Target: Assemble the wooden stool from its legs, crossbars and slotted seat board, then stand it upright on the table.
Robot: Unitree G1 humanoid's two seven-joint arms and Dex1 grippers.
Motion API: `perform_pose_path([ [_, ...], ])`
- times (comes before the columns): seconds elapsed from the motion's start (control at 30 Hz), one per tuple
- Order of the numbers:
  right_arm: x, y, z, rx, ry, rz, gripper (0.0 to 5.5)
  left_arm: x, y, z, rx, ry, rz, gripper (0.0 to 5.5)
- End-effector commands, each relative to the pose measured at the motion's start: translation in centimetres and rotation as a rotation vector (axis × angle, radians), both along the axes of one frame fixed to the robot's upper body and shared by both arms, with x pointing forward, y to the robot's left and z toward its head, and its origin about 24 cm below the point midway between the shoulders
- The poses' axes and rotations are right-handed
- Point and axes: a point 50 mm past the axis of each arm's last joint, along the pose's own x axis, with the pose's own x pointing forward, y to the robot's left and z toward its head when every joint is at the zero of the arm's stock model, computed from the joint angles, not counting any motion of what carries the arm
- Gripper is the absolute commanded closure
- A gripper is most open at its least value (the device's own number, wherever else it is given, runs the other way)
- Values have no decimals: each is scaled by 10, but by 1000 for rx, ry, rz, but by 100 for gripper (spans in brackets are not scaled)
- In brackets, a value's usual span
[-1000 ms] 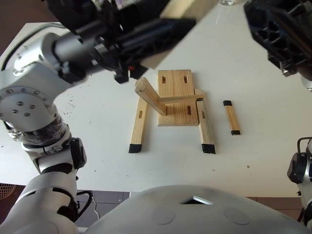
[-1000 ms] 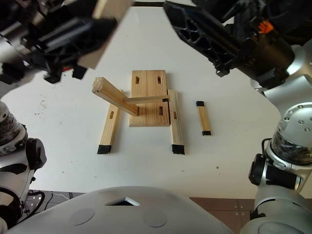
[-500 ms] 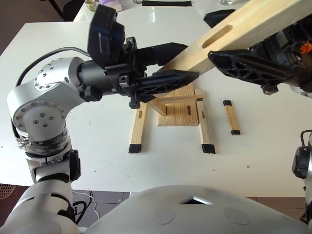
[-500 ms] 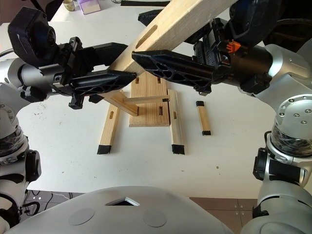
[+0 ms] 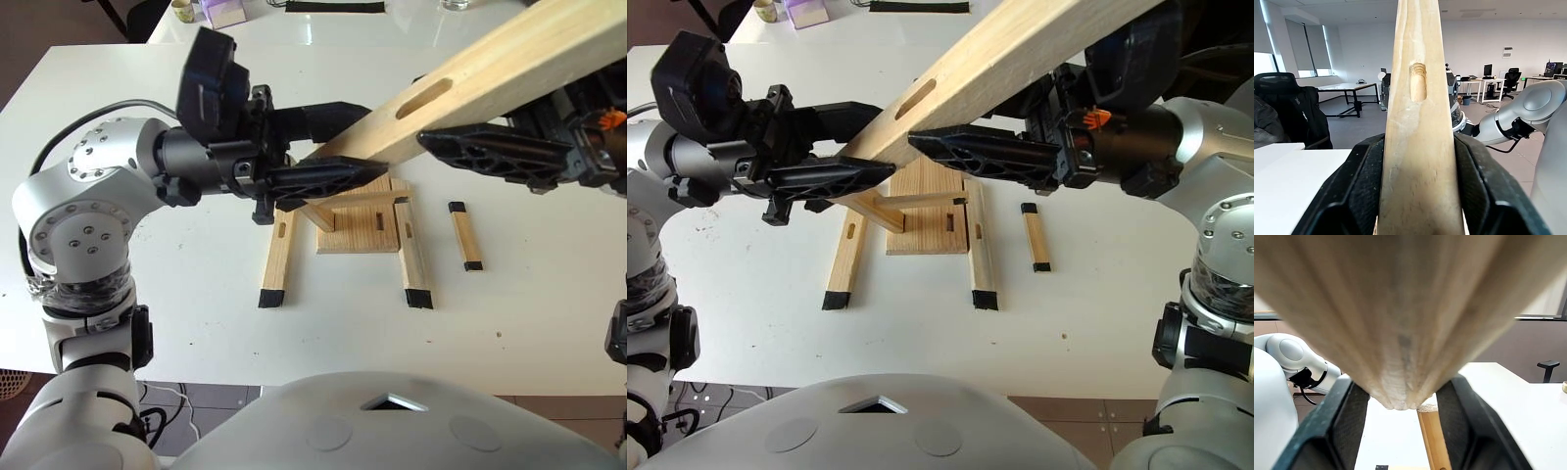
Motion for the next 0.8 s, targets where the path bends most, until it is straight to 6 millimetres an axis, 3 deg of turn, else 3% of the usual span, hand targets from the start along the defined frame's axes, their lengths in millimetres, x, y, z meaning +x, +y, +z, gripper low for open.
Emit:
perform_pose_path([
  [0.03,-1,-6,0,-20,-32,-46,349,7,2,-4,40,45,76,348],
  [0.17,3,-14,8,13,-78,-114,349,15,-3,0,34,80,140,288],
  [0.3,10,-26,17,22,-121,-199,349,12,-1,19,-64,45,126,216],
  [0.4,22,-39,20,-10,-171,-311,349,15,4,38,-141,14,158,214],
  [0.5,36,-53,15,-126,-278,-452,349,32,16,44,-138,-19,294,214],
  [0.67,49,-64,-27,-341,-342,-487,350,44,38,45,-108,-85,415,214],
  [0.8,47,-63,-73,-505,-343,-403,350,59,66,18,22,-99,542,214],
])
